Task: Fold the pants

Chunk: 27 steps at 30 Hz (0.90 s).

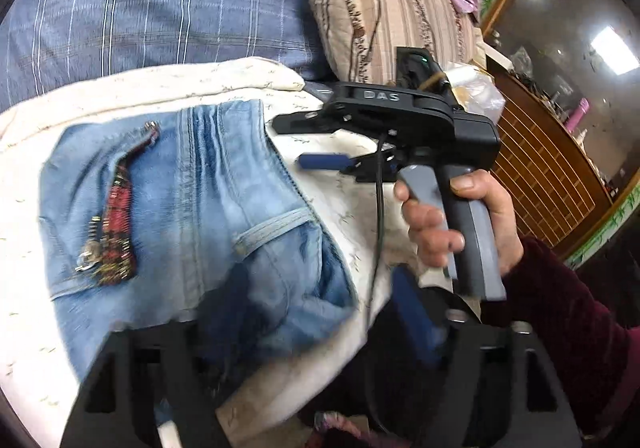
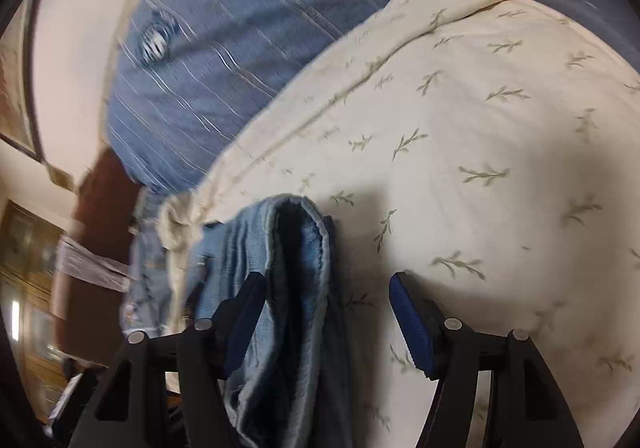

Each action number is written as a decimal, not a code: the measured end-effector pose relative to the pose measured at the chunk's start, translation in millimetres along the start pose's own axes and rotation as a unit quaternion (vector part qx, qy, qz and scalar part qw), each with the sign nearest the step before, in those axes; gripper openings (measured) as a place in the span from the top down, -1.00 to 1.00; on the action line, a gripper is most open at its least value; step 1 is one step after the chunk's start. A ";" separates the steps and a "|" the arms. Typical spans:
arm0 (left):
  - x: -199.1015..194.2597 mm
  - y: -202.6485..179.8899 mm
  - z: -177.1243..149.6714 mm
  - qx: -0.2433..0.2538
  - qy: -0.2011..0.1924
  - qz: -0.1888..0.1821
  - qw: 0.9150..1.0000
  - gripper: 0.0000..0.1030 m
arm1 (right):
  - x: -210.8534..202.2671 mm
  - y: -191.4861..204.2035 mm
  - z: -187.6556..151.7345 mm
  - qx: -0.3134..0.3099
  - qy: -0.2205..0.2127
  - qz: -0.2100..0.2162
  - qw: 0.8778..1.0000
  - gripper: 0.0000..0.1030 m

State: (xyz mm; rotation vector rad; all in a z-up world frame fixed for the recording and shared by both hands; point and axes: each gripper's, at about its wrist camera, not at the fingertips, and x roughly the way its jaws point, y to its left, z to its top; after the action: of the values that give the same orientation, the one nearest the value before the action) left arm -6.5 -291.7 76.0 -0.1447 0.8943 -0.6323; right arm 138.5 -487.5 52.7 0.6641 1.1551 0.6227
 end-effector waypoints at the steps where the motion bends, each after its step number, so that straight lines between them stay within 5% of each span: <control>1: -10.4 -2.5 -1.0 0.005 -0.003 -0.005 1.000 -0.50 | -13.2 -0.6 -0.3 -0.003 -0.017 -0.001 1.000 -0.33; 5: -48.7 1.3 -11.8 0.029 -0.033 0.005 0.999 -0.51 | -60.0 6.8 -3.1 -0.025 -0.063 0.002 0.998 -0.33; 10: -81.2 31.0 1.3 0.015 -0.060 0.120 0.991 -0.51 | -90.6 56.0 -14.5 -0.100 -0.100 0.010 0.990 -0.24; 12: -83.8 44.9 6.9 -0.004 -0.064 0.163 0.985 -0.51 | -83.5 78.1 -19.4 -0.123 -0.097 0.008 0.988 0.04; 15: -82.6 64.5 19.7 -0.042 -0.077 0.214 0.973 -0.51 | -61.2 100.3 -28.0 -0.143 -0.088 0.003 0.986 0.20; 27: -31.2 100.6 64.2 -0.084 -0.049 0.253 0.963 -0.51 | 15.0 107.5 -27.4 -0.141 -0.074 -0.025 0.987 0.20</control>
State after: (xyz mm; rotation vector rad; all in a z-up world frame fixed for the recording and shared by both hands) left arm 73.9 -201.2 100.3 -0.0912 0.8454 -0.0712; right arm 105.7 -401.9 116.9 0.4309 0.9209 0.6670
